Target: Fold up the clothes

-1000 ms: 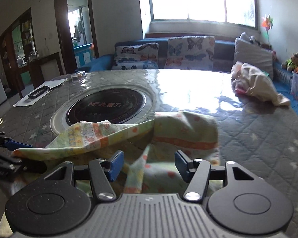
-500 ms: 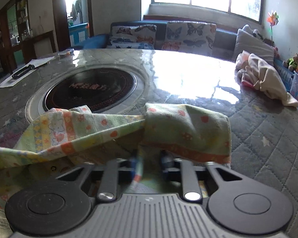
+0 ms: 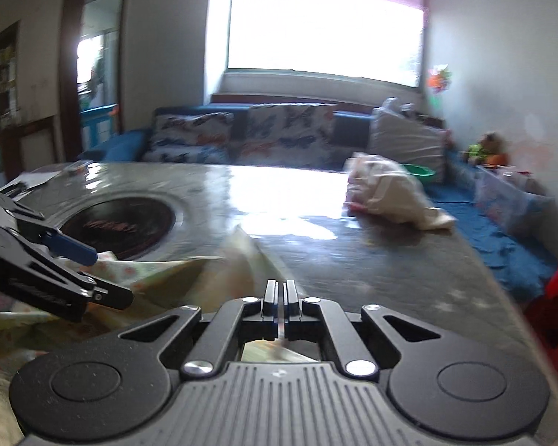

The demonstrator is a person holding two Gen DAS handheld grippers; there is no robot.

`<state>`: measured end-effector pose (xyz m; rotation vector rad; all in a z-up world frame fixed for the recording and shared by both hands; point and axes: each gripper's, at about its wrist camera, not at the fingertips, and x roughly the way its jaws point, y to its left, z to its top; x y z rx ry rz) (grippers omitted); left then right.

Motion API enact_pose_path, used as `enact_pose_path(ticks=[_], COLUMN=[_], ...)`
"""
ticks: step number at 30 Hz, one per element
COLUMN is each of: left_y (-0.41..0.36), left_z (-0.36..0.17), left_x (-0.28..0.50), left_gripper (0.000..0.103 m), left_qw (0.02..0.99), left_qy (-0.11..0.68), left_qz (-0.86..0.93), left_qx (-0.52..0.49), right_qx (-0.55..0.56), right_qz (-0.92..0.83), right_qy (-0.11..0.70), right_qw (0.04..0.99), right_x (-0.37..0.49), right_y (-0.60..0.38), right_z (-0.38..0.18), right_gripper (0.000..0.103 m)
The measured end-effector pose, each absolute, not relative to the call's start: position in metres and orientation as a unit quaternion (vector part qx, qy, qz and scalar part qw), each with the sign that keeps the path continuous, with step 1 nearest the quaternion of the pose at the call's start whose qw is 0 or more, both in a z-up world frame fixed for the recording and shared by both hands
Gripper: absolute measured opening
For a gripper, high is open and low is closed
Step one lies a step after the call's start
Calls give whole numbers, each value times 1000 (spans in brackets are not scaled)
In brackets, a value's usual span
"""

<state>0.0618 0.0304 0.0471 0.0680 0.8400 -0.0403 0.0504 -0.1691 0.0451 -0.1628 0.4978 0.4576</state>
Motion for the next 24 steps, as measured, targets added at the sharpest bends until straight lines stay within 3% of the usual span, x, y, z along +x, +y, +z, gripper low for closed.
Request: enact_pose_path(ticks=[3, 5, 6, 8, 9, 10, 13, 15, 22, 24], left_y=[29, 35, 38, 43, 46, 48, 59, 74, 142, 163], left_z=[37, 36, 35, 34, 34, 33, 36, 46, 65, 66], left_x=[77, 78, 78, 80, 80, 81, 78, 67, 10, -6], left_gripper=[69, 56, 40, 24, 13, 10, 6, 6, 5, 5], left_qw=[907, 907, 908, 908, 908, 908, 911, 916, 918, 914], left_qy=[420, 419, 419, 418, 418, 417, 411, 396, 361, 358], left_qz=[-5, 3, 6, 14, 18, 22, 41, 64, 160, 183], left_qx=[32, 28, 25, 21, 19, 17, 10, 0, -48, -63], right_qx=[-64, -51, -46, -39, -35, -32, -20, -15, -43, -61], right_qz=[213, 215, 217, 223, 227, 232, 258, 274, 296, 293], right_qy=[258, 266, 268, 269, 270, 271, 274, 274, 295, 305], right_qw=[940, 938, 937, 936, 935, 934, 926, 922, 908, 904], right_x=[46, 45, 46, 47, 49, 50, 56, 61, 81, 87], right_y=[-189, -196, -196, -196, -193, -190, -176, -160, -106, -94], right_z=[45, 43, 43, 41, 40, 39, 36, 34, 20, 15], right_gripper=[3, 6, 6, 14, 26, 39, 46, 57, 57, 51])
